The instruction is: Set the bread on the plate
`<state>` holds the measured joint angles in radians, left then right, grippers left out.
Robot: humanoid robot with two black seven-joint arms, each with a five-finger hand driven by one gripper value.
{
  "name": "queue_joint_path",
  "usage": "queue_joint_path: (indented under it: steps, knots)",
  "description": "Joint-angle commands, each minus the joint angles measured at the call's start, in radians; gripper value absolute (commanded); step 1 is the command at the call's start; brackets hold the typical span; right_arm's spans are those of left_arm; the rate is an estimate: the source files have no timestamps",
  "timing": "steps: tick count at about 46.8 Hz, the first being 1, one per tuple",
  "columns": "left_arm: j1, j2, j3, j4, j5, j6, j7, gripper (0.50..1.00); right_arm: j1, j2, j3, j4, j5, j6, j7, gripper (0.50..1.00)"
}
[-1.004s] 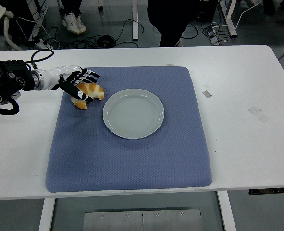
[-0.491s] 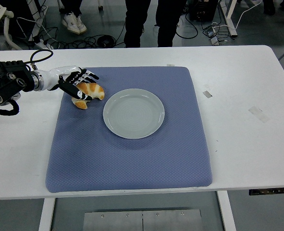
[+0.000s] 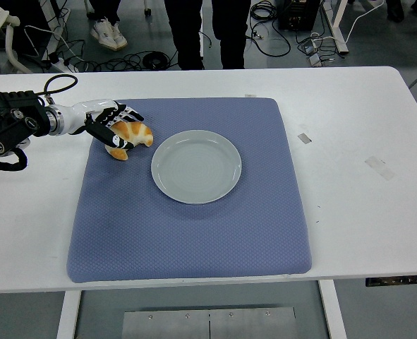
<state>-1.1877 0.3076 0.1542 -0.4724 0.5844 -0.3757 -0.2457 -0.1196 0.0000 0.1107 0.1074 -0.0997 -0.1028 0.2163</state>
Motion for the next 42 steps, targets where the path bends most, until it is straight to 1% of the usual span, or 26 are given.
queue_joint_path:
  steps: [1, 3, 5, 12, 30, 42]
  knots:
    - [0.0, 0.001, -0.001, 0.0, 0.0, 0.0, -0.001, 0.734, 0.0, 0.0, 0.001, 0.0, 0.0, 0.0, 0.0, 1.0]
    - [0.0, 0.001, -0.001, 0.0, 0.0, 0.0, -0.001, 0.724, 0.0, 0.0, 0.0, 0.0, 0.0, 0.0, 0.0, 1.0]
    - [0.0, 0.002, -0.001, 0.0, 0.0, 0.0, 0.0, 0.701, 0.0, 0.0, 0.001, 0.0, 0.0, 0.0, 0.0, 1.0]
    - [-0.004, 0.004, -0.001, 0.0, 0.0, -0.002, -0.001, 0.663, 0.0, 0.0, 0.001, 0.0, 0.0, 0.0, 0.0, 1.0]
    - [-0.036, 0.011, -0.016, 0.0, -0.031, -0.003, -0.003, 0.663, 0.0, 0.0, 0.001, 0.0, 0.0, 0.0, 0.0, 1.0]
    - [-0.059, 0.005, -0.061, 0.0, -0.057, -0.005, -0.003, 0.663, 0.0, 0.0, 0.0, 0.0, 0.0, 0.0, 0.0, 1.0]
